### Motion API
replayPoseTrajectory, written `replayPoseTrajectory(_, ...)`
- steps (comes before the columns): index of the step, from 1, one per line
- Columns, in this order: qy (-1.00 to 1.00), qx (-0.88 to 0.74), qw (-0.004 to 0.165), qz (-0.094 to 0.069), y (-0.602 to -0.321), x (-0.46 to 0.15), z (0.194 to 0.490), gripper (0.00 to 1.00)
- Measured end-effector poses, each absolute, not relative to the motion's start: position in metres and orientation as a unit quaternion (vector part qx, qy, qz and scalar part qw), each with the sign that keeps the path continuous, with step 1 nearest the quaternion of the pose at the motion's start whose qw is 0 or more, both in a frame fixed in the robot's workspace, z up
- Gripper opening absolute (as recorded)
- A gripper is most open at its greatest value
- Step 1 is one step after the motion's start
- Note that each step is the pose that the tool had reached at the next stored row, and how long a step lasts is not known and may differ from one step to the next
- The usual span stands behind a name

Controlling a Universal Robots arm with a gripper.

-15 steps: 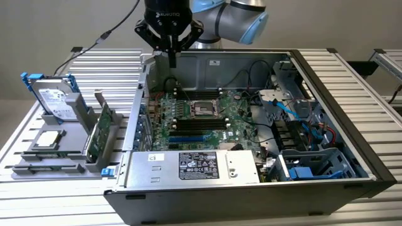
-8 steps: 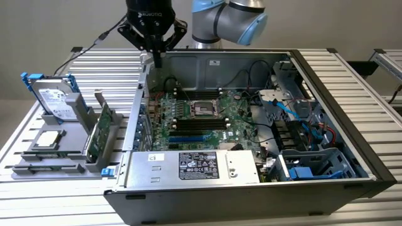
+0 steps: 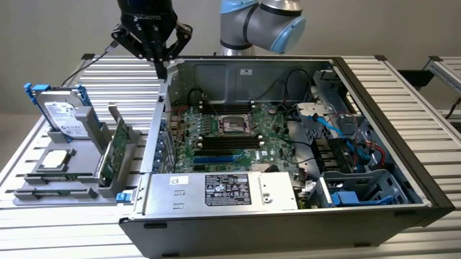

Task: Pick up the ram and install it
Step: 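Reach for the ram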

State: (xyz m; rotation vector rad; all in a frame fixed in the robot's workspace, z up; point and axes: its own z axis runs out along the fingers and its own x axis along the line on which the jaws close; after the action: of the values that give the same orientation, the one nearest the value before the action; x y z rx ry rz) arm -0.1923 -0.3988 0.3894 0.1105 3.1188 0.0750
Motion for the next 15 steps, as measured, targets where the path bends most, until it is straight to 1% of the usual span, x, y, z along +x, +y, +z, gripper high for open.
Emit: replayPoseTrajectory(15, 0.999, 0.035, 0.01, 0.024, -0.399, -0.26, 0.382, 0.11)
